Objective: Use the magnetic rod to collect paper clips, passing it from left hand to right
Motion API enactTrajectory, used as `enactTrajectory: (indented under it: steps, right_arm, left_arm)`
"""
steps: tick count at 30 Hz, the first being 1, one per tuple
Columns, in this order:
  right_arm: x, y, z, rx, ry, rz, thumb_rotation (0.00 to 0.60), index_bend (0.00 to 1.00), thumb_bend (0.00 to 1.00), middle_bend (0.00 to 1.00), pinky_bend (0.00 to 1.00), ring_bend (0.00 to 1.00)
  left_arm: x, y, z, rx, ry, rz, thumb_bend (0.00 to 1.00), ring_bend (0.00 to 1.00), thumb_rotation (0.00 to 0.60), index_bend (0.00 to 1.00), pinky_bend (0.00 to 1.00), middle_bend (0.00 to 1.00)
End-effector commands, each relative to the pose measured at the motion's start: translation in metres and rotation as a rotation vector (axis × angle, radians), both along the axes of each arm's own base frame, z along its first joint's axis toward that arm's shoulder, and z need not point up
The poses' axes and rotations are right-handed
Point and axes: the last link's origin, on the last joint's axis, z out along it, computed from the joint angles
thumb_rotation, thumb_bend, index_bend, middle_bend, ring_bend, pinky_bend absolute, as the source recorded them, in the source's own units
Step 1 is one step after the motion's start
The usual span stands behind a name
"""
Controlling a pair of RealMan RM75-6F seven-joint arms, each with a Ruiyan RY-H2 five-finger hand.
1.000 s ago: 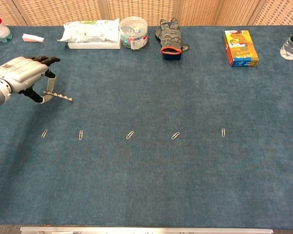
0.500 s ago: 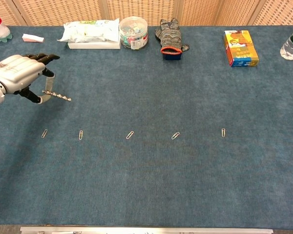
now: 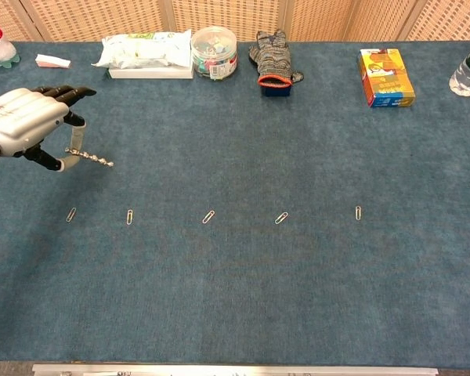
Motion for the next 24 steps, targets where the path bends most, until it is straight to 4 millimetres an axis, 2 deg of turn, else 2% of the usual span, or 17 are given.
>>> enactTrajectory:
  steps: [1,5,10,24]
  right_arm:
    - [0.0,0.0,0.0,0.0,-0.001,0.002,0.6,0.24,0.14,0.14,0.31,0.12]
    - [0.001,0.001,0.001,-0.002,-0.003,0.005,0.6,0.24,0.14,0.14,0.31,0.12]
    - [0.001,0.002,0.0,0.0,-0.004,0.008,0.6,0.24,0.14,0.14,0.31,0.12]
    - [0.001,0.001,0.0,0.001,-0.002,0.006,0.6,0.24,0.14,0.14,0.31,0.12]
  left_arm:
    - [0.005,-0.012,0.003,-0.012,0.0,-0.026,0.33,0.0,0.6,0.64,0.11,0.03]
    - [0.01,-0.024,0.004,-0.03,-0.01,-0.048,0.33,0.0,0.6,0.64,0.11,0.03]
    - [0.006,-0.036,0.004,-0.044,-0.003,-0.053,0.33,0.0,0.6,0.64,0.11,0.03]
    - [-0.025,-0.054,0.012,-0.025,0.003,0.015,0.33,0.0,0.6,0.65,0.11,0.03]
